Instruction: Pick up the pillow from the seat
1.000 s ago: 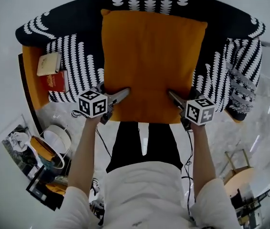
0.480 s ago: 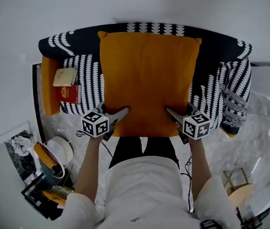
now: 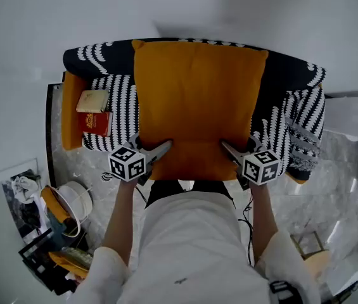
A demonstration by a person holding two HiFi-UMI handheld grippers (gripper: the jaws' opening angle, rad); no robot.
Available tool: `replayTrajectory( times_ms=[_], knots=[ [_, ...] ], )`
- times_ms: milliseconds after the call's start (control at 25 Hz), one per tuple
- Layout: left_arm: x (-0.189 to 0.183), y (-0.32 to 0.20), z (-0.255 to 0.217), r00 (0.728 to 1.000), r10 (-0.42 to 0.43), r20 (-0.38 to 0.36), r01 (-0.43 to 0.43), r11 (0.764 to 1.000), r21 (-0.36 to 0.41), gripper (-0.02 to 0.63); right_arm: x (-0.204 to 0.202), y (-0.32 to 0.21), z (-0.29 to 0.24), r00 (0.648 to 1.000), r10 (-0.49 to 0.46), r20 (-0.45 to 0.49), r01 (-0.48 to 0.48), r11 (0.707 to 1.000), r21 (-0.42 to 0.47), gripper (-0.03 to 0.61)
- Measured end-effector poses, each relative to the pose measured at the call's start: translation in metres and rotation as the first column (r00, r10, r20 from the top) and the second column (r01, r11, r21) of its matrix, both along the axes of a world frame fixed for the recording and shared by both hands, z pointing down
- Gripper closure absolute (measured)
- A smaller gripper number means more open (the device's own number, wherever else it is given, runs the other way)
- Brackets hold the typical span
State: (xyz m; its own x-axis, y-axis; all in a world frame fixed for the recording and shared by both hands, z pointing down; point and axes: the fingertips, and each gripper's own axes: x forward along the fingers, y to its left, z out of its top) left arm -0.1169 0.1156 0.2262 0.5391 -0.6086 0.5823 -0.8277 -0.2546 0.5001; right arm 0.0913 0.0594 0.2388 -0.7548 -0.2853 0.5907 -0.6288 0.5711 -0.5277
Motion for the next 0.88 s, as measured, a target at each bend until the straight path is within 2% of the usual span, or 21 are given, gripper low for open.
replayTrajectory(
  times_ms=[520,880],
  knots=[
    [-0.059,0.015,-0.066,0.999,-0.034,0.009,0.033,0.991,0.13,0.27,-0.059,0.01,-0.069,1.0,-0.009,0.021,0.007,0.992,0.127,0.265],
    [-0.127,0.028,-0.118,0.998,-0.061,0.007,0.057,0.964,0.26,0.27,-0.128,0.018,-0.13,0.998,-0.064,0.023,0.055,0.955,0.29,0.264]
  ],
)
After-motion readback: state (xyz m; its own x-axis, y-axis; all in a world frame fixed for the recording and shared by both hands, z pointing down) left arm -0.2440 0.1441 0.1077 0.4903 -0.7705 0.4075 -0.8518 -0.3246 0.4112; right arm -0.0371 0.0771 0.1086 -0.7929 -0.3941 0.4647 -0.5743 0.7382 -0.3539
